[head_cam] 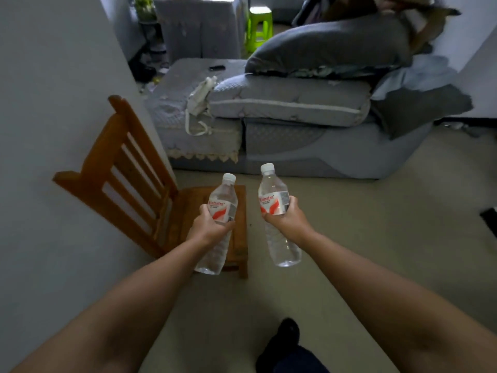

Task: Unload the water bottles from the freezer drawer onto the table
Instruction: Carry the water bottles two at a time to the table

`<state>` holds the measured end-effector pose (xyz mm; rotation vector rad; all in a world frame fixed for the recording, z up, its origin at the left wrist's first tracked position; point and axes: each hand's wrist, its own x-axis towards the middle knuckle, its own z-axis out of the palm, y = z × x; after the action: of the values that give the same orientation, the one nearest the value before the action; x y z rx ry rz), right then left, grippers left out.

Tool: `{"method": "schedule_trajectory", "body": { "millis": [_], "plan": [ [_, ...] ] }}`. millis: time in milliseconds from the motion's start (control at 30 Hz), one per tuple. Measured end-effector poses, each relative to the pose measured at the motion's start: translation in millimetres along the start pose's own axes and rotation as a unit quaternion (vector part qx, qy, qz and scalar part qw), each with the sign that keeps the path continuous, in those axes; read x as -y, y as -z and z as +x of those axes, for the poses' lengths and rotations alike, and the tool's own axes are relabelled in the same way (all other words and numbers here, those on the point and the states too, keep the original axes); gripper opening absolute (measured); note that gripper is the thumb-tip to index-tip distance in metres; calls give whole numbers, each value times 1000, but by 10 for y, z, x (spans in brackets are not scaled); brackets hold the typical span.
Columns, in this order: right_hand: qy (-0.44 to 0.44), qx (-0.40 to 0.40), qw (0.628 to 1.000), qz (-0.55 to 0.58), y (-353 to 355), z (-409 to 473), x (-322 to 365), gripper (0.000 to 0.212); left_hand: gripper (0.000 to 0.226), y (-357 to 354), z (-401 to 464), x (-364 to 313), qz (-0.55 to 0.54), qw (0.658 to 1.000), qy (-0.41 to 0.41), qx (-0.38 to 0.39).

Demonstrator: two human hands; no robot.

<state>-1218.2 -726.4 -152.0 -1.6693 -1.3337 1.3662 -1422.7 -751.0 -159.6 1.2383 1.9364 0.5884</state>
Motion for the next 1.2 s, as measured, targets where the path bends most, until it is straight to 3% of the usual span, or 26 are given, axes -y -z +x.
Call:
{"method": "schedule_trajectory", "body": {
  "millis": [333, 567, 767, 1000, 1200],
  "plan": [
    [-3, -111, 992, 58, 1937, 793, -204, 52, 56, -1342, 819, -1752, 0, 995, -51, 81],
    [-21, -191, 980, 55, 2717, 1331, -294, 24, 49, -2026, 1460, -2578, 19, 986, -83, 141],
    [-41, -250, 965, 69, 3329, 2042, -338, 26, 52, -2572, 2234, -3326, 43, 975, -124, 177],
    [-78, -353, 924, 126, 4194, 2819, -299, 23, 69, -3283, 3160, -4615, 123, 946, -183, 239],
    [-110, -438, 876, 171, 4926, 2992, -533, 35, 61, -4211, 3346, -5372, 161, 923, -208, 280]
  ]
}}
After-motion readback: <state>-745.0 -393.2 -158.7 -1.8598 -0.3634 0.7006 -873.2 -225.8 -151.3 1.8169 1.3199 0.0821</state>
